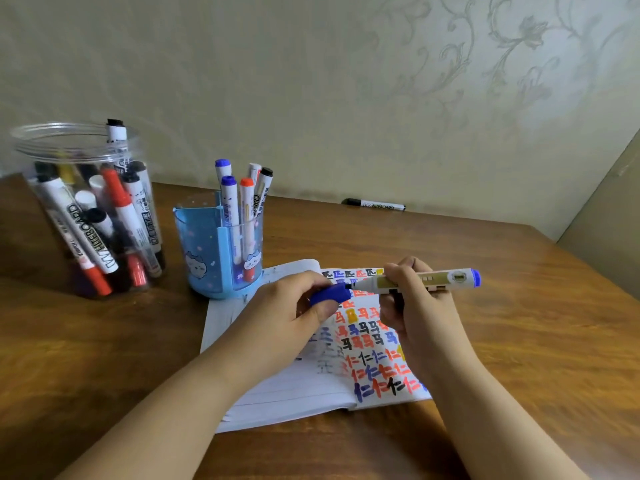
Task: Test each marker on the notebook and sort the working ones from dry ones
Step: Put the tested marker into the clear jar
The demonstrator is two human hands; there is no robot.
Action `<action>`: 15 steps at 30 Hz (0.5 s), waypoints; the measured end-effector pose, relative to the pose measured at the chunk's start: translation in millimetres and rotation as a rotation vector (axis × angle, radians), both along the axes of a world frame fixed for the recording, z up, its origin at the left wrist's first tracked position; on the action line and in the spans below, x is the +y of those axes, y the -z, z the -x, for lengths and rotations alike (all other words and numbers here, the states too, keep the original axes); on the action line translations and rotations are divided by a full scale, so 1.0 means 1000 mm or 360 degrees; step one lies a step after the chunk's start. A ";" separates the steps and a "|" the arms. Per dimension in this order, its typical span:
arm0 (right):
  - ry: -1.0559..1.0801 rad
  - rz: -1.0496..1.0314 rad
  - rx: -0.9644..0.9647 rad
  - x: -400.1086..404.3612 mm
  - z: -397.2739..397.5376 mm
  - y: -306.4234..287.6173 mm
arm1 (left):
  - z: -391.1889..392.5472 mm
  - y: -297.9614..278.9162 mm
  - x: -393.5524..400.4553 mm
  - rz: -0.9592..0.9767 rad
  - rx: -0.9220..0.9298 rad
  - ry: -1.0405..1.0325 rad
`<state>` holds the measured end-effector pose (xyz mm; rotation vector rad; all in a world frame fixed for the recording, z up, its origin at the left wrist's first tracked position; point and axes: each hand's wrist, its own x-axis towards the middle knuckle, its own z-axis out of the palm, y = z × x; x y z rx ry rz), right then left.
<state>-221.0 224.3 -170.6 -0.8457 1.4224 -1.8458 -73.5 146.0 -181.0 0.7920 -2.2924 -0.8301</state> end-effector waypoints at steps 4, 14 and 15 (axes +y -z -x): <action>-0.0053 0.0003 0.0067 0.003 -0.002 -0.002 | -0.001 -0.003 0.003 -0.0007 0.0024 0.0050; -0.0186 0.0093 -0.0020 0.001 -0.011 0.004 | -0.001 -0.005 0.014 0.0135 0.0064 0.0081; -0.0185 0.0102 -0.0031 0.001 -0.013 0.004 | -0.001 -0.005 0.015 0.0147 0.0081 0.0080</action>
